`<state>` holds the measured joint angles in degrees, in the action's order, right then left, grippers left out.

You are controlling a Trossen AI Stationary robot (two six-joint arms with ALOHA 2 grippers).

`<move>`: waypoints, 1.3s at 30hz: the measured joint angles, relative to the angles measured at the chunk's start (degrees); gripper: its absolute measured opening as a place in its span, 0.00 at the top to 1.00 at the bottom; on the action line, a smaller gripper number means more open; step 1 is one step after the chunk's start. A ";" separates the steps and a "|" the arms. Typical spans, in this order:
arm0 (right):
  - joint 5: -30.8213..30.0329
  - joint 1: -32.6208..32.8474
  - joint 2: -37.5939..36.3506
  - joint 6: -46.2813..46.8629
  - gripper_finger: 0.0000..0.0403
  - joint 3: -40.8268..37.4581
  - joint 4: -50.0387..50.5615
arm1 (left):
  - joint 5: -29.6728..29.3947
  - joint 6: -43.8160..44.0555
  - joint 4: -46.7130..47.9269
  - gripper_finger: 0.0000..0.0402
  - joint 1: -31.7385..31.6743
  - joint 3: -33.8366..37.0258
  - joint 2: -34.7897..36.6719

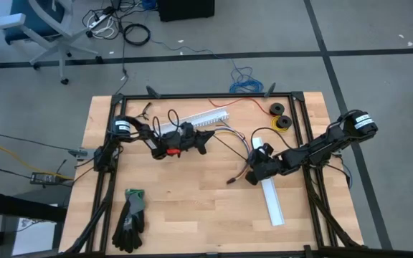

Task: Ziptie cables
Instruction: Wrap the cable wires with black zip tie, then put the cable wires into the white cable duct

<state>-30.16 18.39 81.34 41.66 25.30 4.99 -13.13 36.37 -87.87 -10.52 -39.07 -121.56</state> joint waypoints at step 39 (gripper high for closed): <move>-10.48 -2.75 -26.63 -24.64 0.70 -0.07 4.08 | 25.20 -18.86 20.62 0.62 5.57 -10.81 11.17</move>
<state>-40.64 15.65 54.71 17.02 25.23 9.07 12.07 17.51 -67.25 -4.95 -49.88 -110.39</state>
